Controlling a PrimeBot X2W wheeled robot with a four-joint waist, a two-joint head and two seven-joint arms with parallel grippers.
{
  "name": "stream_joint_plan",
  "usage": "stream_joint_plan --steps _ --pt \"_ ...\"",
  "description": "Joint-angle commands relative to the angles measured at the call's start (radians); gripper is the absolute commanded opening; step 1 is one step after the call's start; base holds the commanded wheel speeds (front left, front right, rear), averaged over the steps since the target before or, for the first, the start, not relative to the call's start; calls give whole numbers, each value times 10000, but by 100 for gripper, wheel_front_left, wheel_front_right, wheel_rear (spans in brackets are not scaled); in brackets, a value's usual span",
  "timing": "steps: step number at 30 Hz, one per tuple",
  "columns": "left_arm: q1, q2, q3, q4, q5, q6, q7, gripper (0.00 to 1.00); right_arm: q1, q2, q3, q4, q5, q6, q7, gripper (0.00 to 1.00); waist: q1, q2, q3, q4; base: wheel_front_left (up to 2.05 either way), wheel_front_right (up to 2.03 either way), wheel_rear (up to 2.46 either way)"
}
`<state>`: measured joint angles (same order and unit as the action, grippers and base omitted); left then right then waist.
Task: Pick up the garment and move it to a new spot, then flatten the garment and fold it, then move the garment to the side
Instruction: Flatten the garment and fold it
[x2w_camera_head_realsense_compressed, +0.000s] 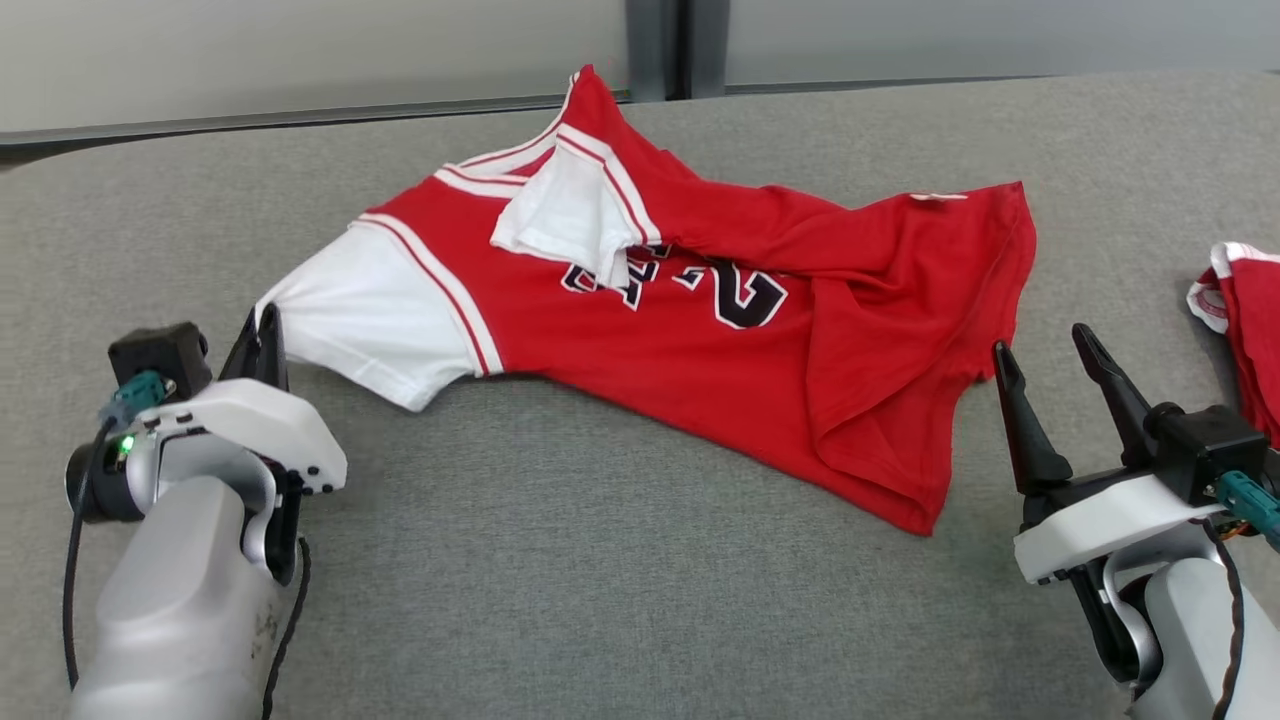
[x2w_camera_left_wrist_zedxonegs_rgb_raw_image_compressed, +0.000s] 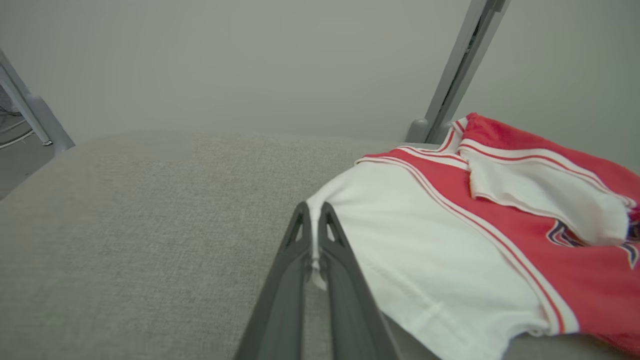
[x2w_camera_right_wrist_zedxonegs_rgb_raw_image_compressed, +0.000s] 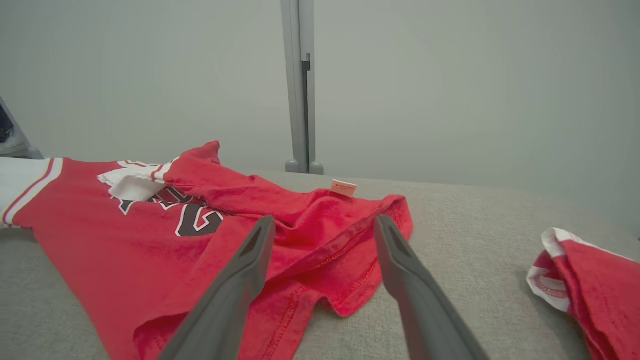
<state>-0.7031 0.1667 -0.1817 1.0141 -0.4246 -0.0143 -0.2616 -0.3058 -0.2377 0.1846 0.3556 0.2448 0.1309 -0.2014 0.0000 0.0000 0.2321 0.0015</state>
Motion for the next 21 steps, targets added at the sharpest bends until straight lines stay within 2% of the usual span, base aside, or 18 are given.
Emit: stream_joint_plan --steps 1,6,8,10,11,18,21 --pt "291 32 80 -173 -13 90 -39 0 121 -49 18 -4 43 -4 80 100 0 0 -195 296 0 0 0" --pt "1152 -128 180 -664 78 77 -41 0 183 -71 65 49 175 -4 279 100 0 0 -369 659 0 0 0" --pt "1377 -326 141 -885 76 -117 -42 2 208 -42 64 91 231 -4 330 100 0 0 -428 766 0 0 0" --pt "1548 -419 192 -1241 101 -212 -42 98 227 -17 104 137 290 -4 335 100 0 0 -490 845 0 0 0" --pt "1645 -447 276 -1479 132 -183 -42 100 247 -2 113 159 312 -4 340 100 0 0 -533 888 0 0 0" --pt "2756 -881 742 -3885 609 -411 -29 100 549 233 433 326 998 -2 678 100 0 0 -838 1075 0 0 0" --pt "3164 -987 789 -4422 771 -443 -29 100 643 286 572 431 1209 -4 818 100 0 0 -921 1125 0 0 0"
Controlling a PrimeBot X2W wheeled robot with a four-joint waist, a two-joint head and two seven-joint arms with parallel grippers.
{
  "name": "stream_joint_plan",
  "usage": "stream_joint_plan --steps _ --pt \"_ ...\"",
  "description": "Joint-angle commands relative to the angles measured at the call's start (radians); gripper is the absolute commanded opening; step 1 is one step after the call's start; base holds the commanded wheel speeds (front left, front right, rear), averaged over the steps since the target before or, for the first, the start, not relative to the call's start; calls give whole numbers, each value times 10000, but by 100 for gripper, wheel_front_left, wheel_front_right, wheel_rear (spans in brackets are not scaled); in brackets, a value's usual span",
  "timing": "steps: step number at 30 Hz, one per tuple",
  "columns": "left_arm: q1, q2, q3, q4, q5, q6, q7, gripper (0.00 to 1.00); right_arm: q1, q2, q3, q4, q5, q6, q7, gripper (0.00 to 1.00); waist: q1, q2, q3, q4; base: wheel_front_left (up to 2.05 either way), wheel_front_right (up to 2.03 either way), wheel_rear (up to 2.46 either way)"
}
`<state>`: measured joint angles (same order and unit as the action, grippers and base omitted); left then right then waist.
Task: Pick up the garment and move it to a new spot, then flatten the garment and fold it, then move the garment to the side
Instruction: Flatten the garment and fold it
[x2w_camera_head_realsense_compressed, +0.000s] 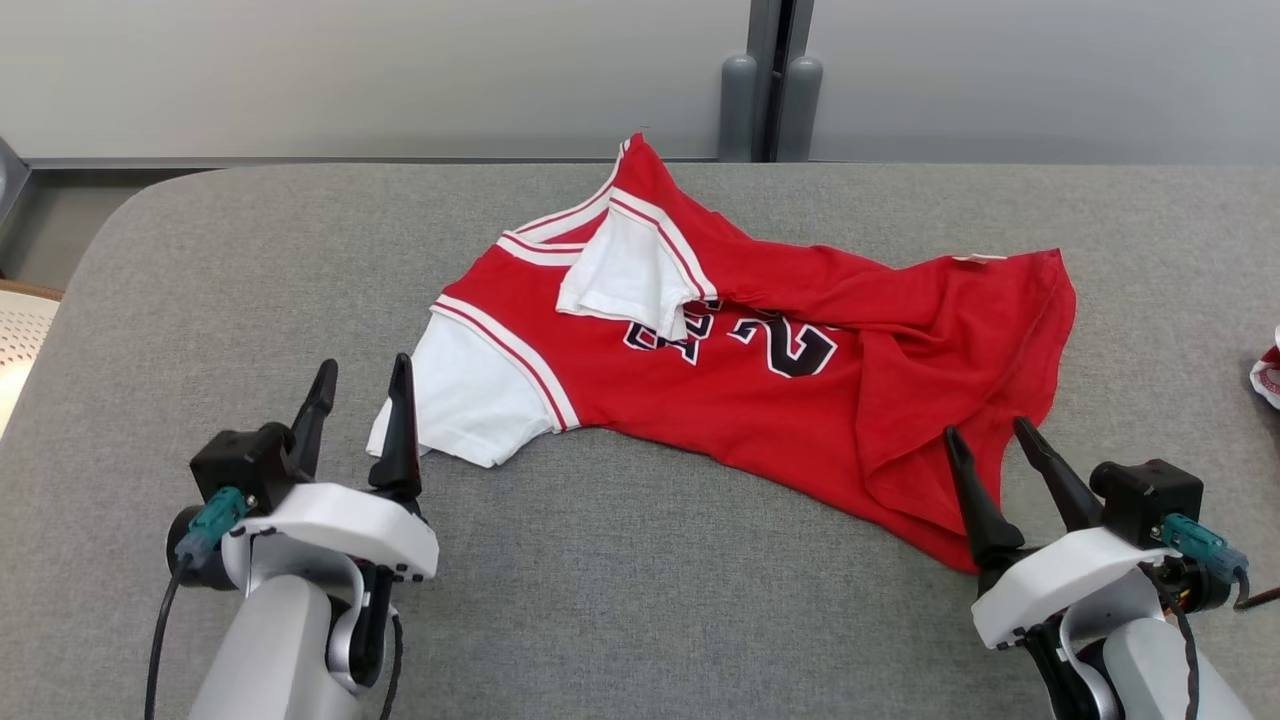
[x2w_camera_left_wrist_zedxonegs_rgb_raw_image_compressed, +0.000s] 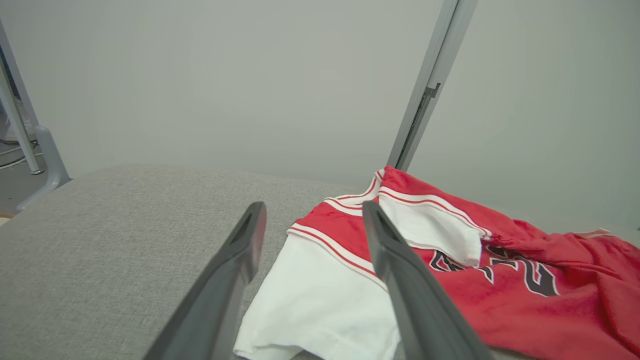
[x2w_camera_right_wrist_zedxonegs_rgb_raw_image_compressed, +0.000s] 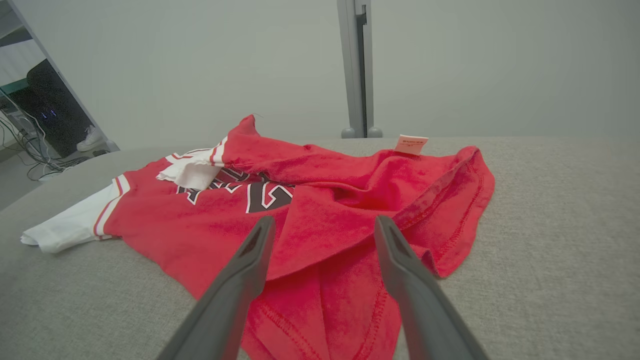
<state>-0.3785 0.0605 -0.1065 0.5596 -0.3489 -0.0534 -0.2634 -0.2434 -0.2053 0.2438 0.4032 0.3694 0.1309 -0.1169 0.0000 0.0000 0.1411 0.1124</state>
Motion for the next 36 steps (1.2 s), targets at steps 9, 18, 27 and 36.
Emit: stream_joint_plan --steps 9,18,27,36 --pt "1213 -74 -424 -1044 -477 123 -13 100 -11 184 -35 593 934 -2 267 100 0 0 -143 308 0 0 0" --pt "1134 -71 -1039 -1031 -661 363 -14 100 -574 244 -190 1488 1617 -2 519 100 0 0 138 633 0 0 0" --pt "853 -78 -1417 -1108 -936 501 -13 100 -1398 -86 -189 2144 2427 -2 414 0 0 0 533 907 0 0 0" --pt "855 -79 -1504 -1158 -1079 561 -13 100 -1957 -1240 -627 2200 2284 -2 458 0 0 0 606 913 0 0 0"
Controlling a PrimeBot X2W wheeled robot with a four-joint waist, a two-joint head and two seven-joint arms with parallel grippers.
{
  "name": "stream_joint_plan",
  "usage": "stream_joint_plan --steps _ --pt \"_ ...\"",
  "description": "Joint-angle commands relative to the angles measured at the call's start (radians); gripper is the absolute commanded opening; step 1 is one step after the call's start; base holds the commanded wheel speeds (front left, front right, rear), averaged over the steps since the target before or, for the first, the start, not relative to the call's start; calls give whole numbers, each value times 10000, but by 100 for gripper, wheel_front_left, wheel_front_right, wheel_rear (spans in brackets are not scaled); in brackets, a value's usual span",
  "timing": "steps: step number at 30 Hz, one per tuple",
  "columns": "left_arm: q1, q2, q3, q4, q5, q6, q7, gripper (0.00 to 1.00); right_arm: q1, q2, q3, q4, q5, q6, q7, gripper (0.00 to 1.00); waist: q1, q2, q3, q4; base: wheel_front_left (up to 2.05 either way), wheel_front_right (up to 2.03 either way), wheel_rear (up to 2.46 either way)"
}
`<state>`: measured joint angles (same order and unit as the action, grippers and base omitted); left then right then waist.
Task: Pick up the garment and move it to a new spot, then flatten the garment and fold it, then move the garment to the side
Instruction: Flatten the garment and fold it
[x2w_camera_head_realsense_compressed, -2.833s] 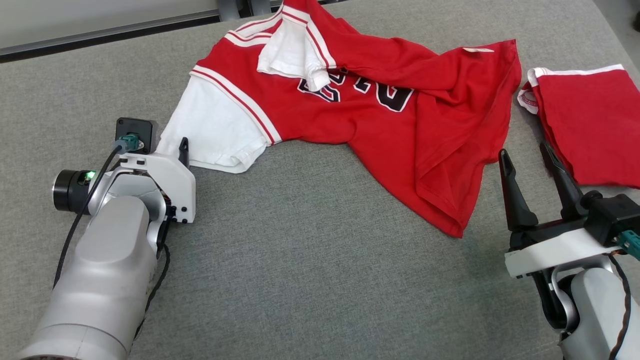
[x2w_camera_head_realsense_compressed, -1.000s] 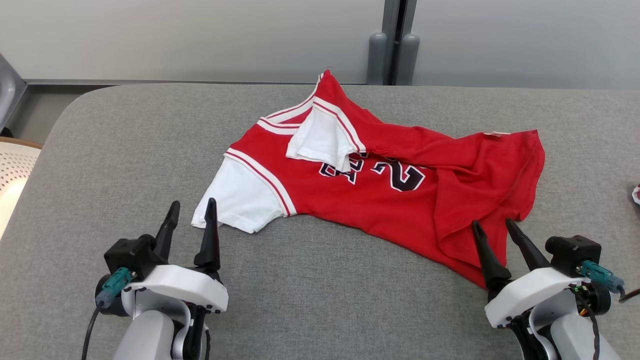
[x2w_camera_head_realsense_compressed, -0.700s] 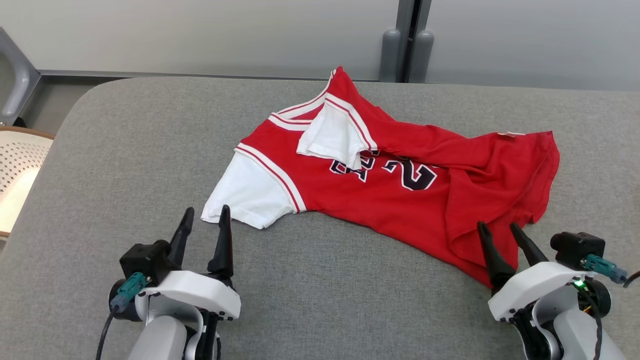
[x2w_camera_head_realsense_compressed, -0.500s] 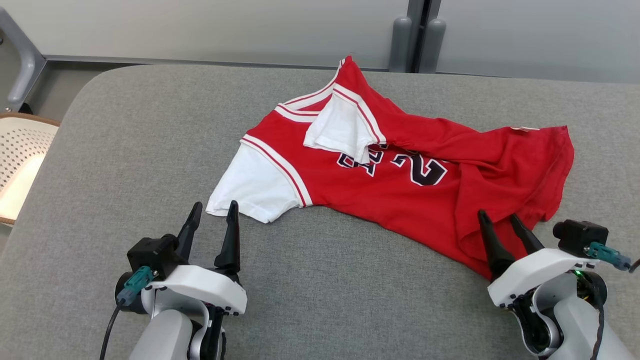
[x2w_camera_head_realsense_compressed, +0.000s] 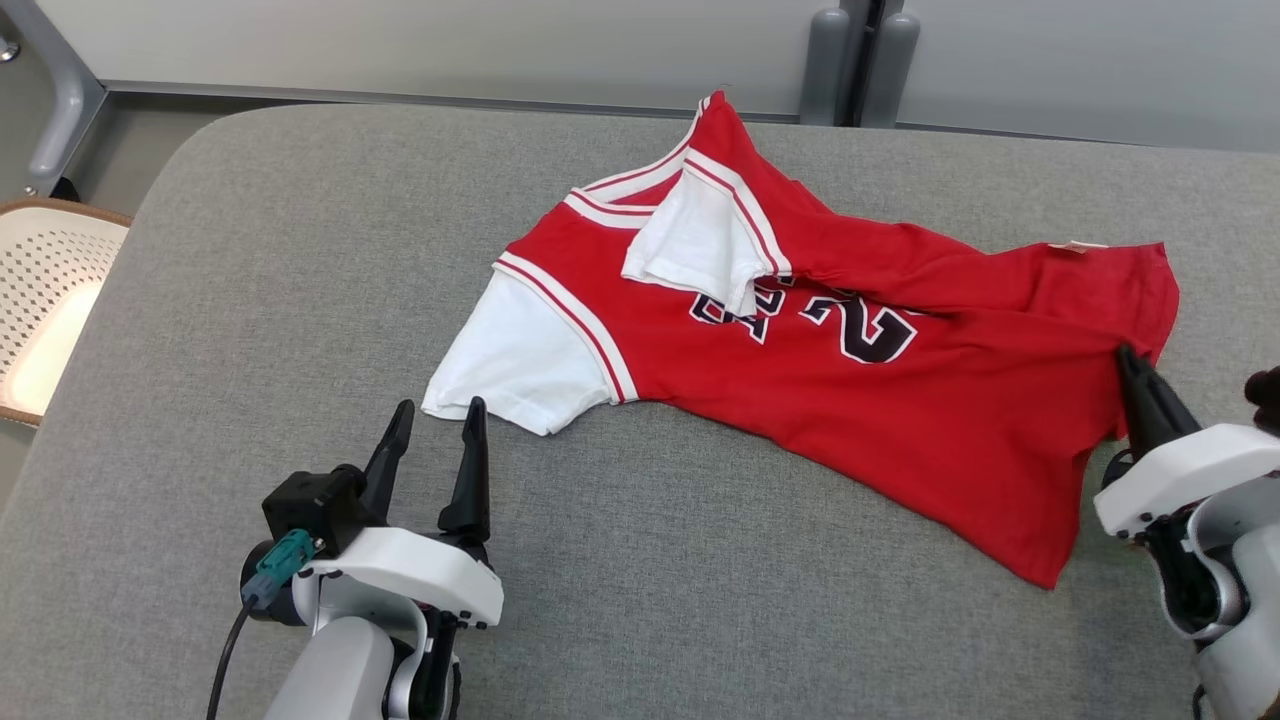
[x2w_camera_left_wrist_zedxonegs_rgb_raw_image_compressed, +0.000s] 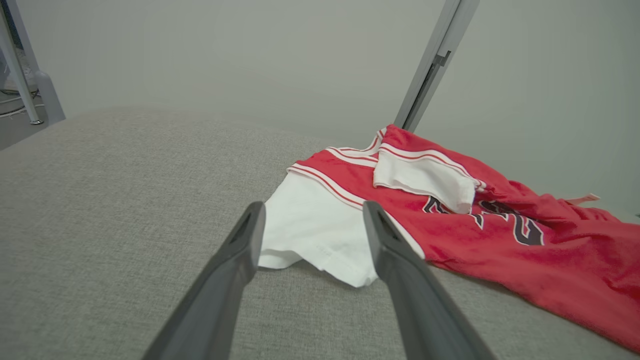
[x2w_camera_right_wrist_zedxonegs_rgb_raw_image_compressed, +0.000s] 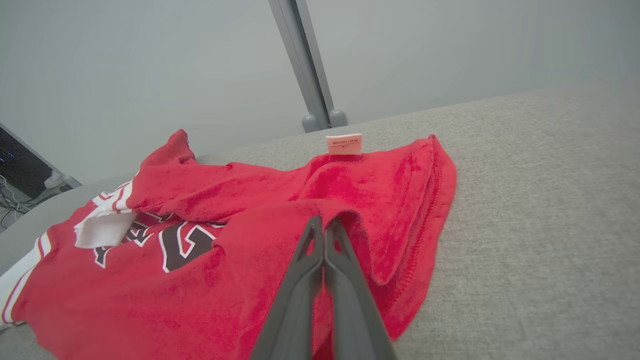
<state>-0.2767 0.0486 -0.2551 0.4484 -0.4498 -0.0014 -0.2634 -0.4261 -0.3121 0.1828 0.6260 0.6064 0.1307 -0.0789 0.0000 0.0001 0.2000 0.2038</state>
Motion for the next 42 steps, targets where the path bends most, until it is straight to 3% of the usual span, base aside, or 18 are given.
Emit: stream_joint_plan --steps 1,9,10,16,21,27,35,42 --pt "-191 40 -57 -57 -114 46 -13 100 -215 -315 -33 -18 -124 0 132 0 0 -1 37 4 0 0 0" --pt "-297 43 -252 -81 -239 69 -13 100 -792 -1105 81 480 -496 -2 608 0 0 -1 186 33 0 0 0" --pt "-316 43 -250 -73 -252 74 -13 100 -886 -1177 125 616 -601 -2 623 98 0 -1 200 23 0 0 0" --pt "-296 41 -33 41 -230 52 -13 100 -1163 -1125 356 1382 -1073 0 308 100 0 -1 78 -224 0 0 0" --pt "-298 42 387 -24 -49 -30 -13 100 -801 -931 467 1190 -1422 -2 -796 100 0 -1 -191 -603 0 0 0" --pt "29 41 930 -179 109 -57 -13 100 206 -449 602 -3 -1386 0 -1703 100 0 -1 -645 -1088 0 0 0" --pt "628 41 1443 -384 58 44 -13 100 2066 417 228 -2133 -1972 0 -1877 100 0 -1 -940 -1571 0 0 0" --pt "194 82 1614 835 862 510 -13 100 2403 793 5 -2822 -2405 0 -1877 100 0 -1 -724 -1795 0 0 0"
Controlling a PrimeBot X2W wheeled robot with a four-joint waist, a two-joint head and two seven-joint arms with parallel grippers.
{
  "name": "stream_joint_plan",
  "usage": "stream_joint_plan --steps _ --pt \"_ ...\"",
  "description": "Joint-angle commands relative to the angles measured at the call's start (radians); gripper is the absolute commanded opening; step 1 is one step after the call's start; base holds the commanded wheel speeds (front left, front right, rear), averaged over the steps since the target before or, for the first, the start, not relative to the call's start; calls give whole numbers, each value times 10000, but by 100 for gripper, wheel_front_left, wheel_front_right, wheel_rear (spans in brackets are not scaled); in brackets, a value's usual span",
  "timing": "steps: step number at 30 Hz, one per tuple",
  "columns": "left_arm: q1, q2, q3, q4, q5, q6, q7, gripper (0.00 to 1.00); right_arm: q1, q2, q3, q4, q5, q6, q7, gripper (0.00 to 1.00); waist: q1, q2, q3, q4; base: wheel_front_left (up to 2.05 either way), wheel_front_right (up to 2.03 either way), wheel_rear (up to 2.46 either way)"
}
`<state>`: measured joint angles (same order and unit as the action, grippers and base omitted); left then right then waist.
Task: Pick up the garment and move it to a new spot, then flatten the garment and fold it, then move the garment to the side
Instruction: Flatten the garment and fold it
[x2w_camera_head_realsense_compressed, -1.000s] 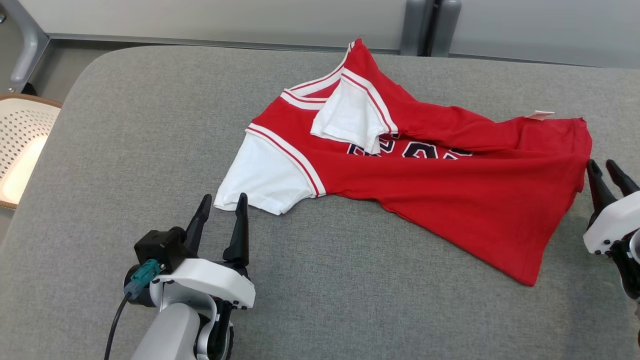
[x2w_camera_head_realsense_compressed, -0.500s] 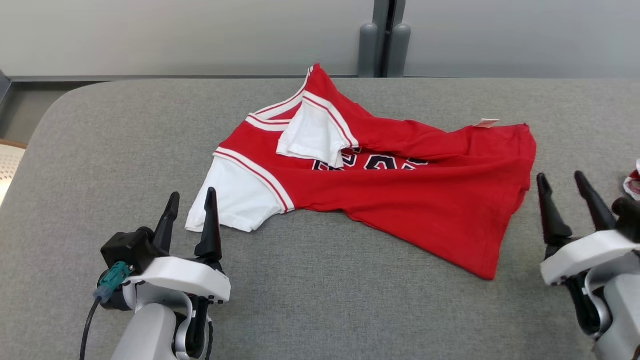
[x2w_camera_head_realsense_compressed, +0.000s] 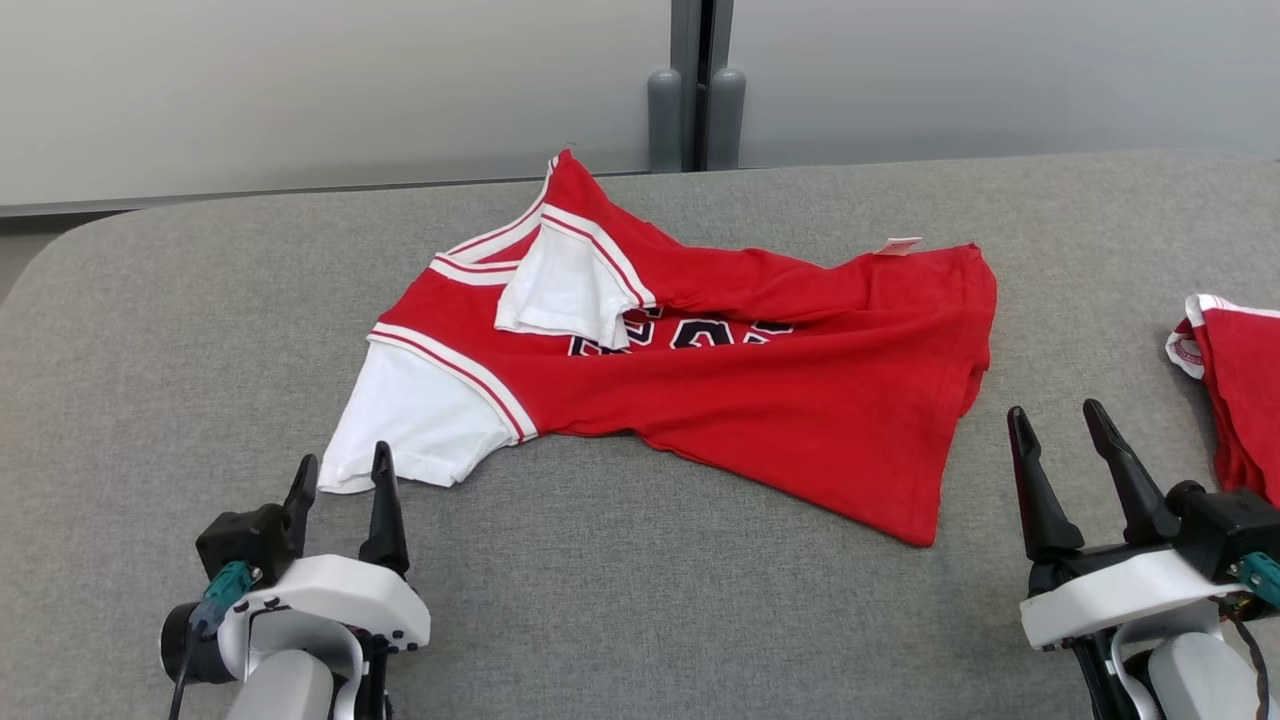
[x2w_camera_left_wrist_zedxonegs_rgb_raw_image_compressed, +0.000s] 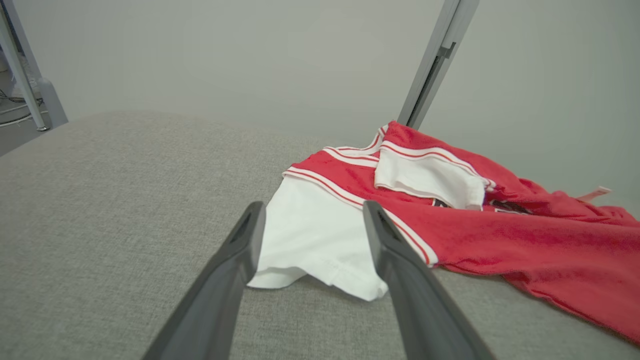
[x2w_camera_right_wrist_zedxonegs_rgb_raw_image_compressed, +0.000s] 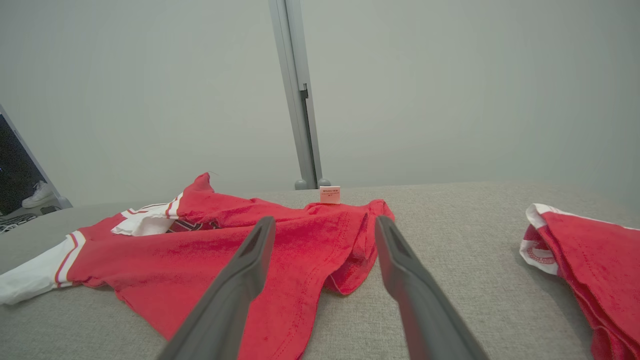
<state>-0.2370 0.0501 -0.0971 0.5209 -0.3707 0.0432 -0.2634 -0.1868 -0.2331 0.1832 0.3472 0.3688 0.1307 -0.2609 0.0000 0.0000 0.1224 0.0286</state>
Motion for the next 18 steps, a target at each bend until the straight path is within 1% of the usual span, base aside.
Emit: stream_joint_plan --steps 1,5,6,7,9,14,18 --pt "-397 127 34 439 188 143 -15 100 -31 2 4 -61 -74 0 -56 100 0 0 95 -76 0 0 0" --pt "-1226 389 -40 2037 522 507 159 100 -120 12 4 -99 -167 0 -53 100 0 0 286 -215 0 0 0" --pt "-1451 470 -69 2363 593 565 255 100 -125 22 4 -90 -181 0 -49 100 0 0 336 -247 0 0 0" --pt "-1451 470 -69 2363 593 565 255 100 -125 22 4 -90 -181 0 -49 100 0 0 336 -247 0 0 0" --pt "-1854 659 -128 3002 693 640 384 100 -128 34 2 -60 -201 0 -46 100 0 0 432 -307 0 0 0" --pt "-2547 856 -317 4252 830 579 653 100 -165 41 28 36 -196 0 -47 100 0 0 602 -417 0 0 0" --pt "-2857 843 -462 5006 802 339 840 100 -226 -5 17 108 -206 0 -46 100 0 0 690 -436 0 0 0"
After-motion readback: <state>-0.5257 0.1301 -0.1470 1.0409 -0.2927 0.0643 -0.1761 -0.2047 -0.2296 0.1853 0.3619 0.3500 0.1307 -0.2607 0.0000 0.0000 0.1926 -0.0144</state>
